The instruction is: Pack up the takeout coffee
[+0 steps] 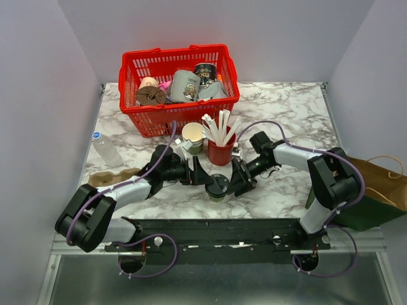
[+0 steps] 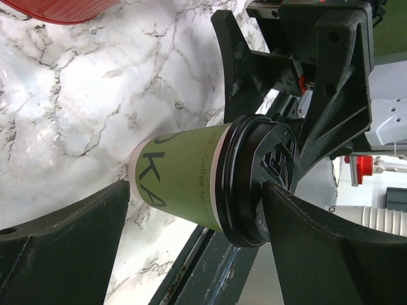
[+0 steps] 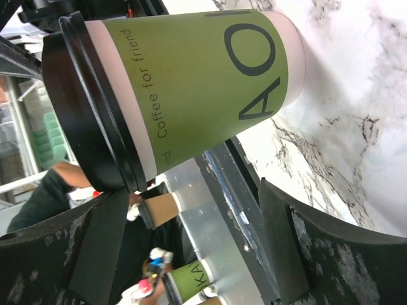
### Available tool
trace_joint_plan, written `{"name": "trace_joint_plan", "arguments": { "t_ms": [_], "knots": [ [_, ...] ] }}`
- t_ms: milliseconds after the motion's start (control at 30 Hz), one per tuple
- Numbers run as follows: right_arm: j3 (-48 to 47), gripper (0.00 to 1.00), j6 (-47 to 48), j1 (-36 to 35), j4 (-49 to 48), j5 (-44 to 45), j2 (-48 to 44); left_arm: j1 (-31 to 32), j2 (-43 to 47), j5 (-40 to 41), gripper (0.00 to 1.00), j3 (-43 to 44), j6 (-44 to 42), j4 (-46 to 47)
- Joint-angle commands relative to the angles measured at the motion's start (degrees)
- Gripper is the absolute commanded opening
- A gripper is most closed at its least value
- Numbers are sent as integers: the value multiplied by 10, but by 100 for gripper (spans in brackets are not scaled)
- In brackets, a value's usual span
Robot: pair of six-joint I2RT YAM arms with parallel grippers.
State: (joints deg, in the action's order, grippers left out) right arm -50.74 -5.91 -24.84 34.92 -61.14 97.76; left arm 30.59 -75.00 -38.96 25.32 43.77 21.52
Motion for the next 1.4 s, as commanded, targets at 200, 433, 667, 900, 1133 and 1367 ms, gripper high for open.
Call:
{"name": "trace_joint_plan", "arguments": {
  "t_ms": [200, 433, 667, 900, 1133, 1367],
  "knots": [
    [-42, 93, 92, -2, 49, 100, -84, -1, 56, -41, 97, 55, -47, -30],
    [-98, 94, 177, -3, 112, 145, -130, -1, 86, -53, 99, 104, -169, -191],
    [-111, 94, 281, -4, 139, 173, -235, -5, 150, -64, 99, 144, -395, -410],
    [-182, 96, 518, -90, 159, 206, -286, -53, 186, -81, 98, 250, -589, -590],
    [-289, 97, 673, -171, 240, 240, -174, -102, 236, -85, 98, 345, -650, -710],
    [-386, 99, 738, -233, 322, 284, -64, -215, 312, -58, 99, 330, -470, -603]
  ]
}}
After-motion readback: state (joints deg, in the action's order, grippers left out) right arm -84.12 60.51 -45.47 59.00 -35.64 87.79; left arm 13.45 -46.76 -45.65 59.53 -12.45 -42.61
